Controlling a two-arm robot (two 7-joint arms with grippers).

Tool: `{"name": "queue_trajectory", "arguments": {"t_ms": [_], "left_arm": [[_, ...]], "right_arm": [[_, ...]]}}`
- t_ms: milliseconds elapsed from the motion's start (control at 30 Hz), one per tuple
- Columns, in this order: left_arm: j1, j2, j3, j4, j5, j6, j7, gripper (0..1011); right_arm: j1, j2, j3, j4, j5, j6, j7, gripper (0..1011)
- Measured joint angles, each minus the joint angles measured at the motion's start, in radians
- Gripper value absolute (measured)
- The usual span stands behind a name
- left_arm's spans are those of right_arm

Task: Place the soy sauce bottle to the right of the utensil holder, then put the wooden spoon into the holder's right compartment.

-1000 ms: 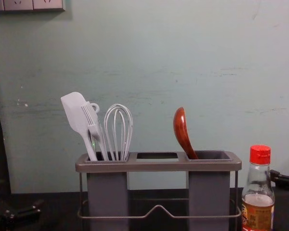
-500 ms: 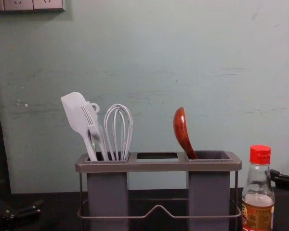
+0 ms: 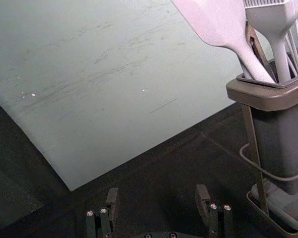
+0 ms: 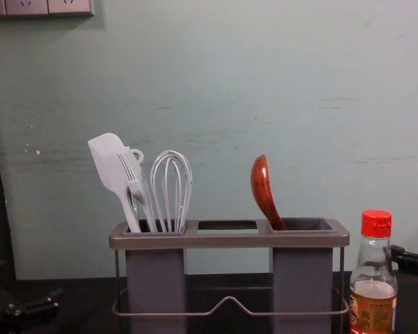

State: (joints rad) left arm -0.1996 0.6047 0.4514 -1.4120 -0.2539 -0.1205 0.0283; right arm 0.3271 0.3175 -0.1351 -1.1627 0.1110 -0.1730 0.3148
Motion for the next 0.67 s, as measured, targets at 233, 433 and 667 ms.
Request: {"name": "queue_trajectory", "arguments": {"t_ms": [233,433,667], "left_arm": [[0.0,0.0,0.0,0.0,0.0,0.0,0.0,1000],[0.0,0.0,0.0,0.0,0.0,0.0,0.0,1000],[0.0,0.0,0.0,0.0,0.0,0.0,0.0,1000]], "right_arm": [[0.0,0.0,0.0,0.0,0.0,0.0,0.0,1004],[0.0,0.0,0.0,0.0,0.0,0.0,0.0,1004],[0.0,0.0,0.0,0.0,0.0,0.0,0.0,1004]]}}
